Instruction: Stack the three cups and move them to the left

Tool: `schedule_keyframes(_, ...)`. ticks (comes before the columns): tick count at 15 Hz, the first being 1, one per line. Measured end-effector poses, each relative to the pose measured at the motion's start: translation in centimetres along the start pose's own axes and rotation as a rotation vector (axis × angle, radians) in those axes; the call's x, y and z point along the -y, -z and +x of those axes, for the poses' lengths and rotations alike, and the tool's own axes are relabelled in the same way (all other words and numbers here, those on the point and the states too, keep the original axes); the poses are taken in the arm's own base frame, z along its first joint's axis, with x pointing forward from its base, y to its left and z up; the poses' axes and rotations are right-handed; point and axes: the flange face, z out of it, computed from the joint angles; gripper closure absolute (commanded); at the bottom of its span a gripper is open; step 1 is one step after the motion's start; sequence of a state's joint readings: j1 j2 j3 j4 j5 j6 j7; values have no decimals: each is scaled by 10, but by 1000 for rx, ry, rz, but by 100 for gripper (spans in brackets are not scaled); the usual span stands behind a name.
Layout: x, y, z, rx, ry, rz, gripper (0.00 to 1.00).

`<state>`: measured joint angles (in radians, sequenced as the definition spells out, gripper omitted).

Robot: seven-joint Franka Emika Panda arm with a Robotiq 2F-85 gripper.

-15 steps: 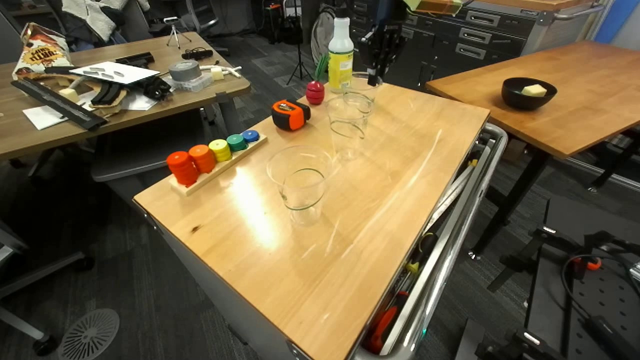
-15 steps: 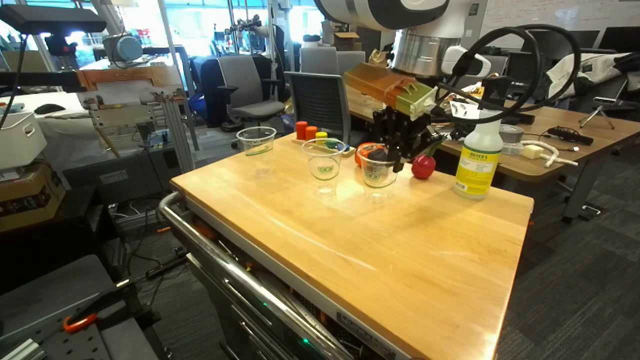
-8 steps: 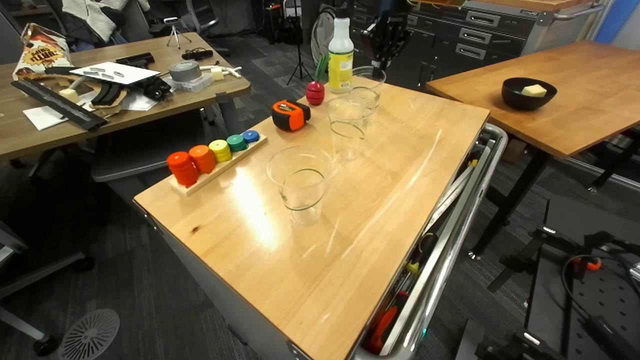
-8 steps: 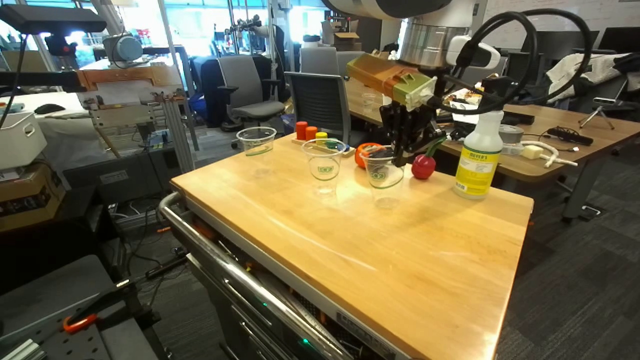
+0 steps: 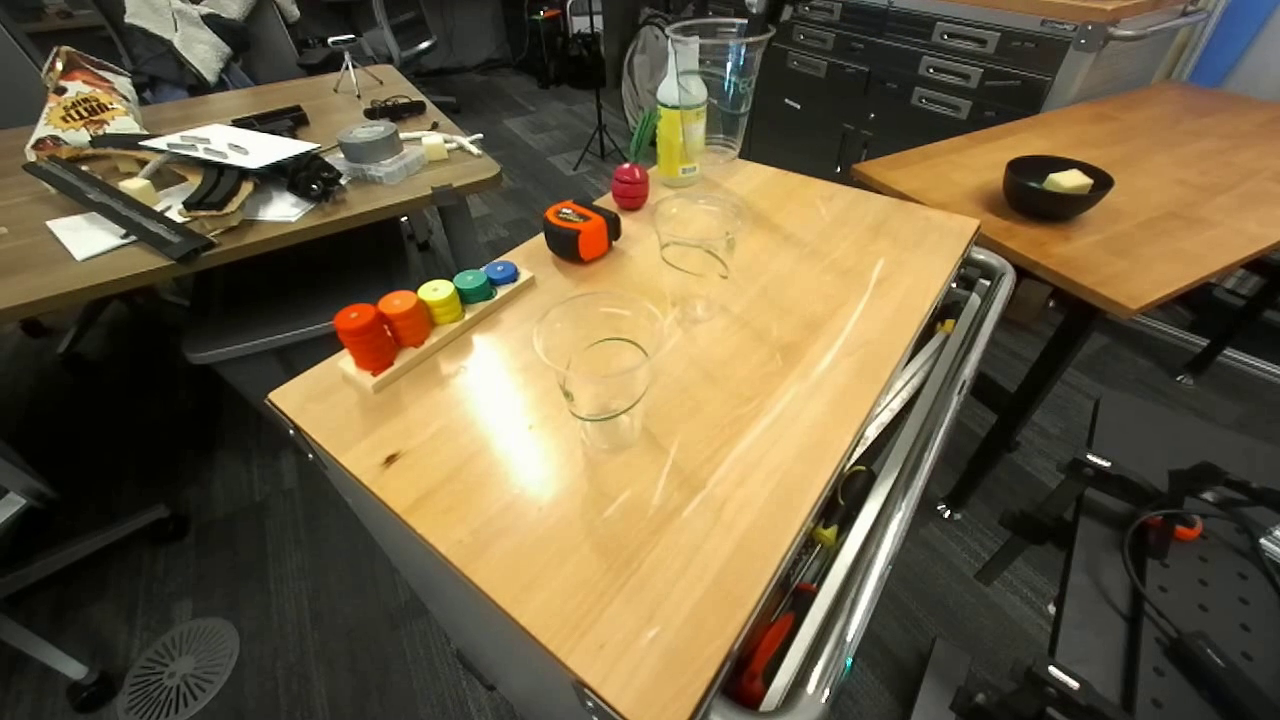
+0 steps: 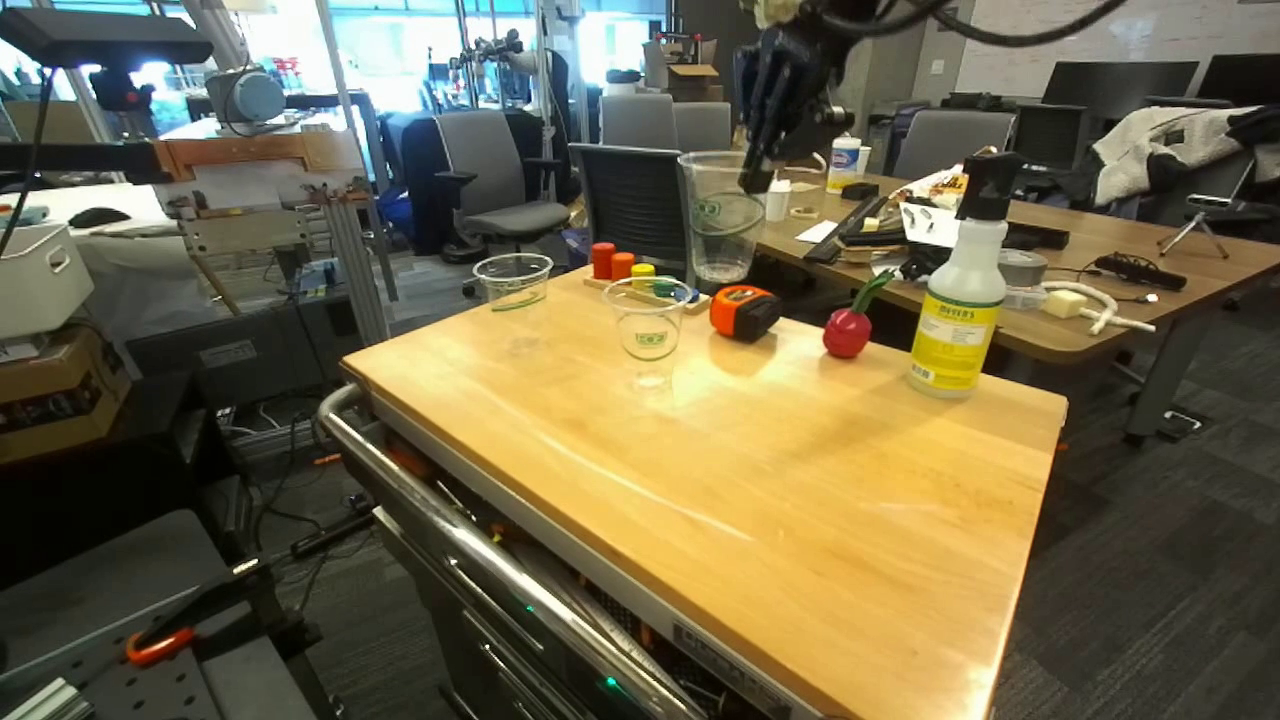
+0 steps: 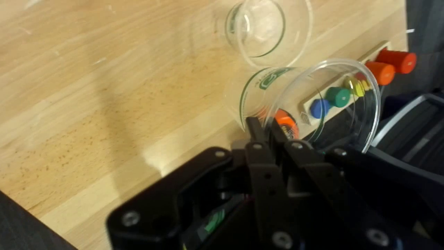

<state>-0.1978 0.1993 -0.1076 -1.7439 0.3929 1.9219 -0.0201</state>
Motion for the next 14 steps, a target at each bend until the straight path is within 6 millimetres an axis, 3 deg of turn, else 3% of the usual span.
schedule_keyframes(3,21,28,-19,19,21,53,98)
schedule_keyframes(5,27,29,-27,54,30,66,98)
schedule_keyframes(9,33,6,-39,139,40,134,98)
schedule_keyframes(14,24,-31,-51,194,54,115,98)
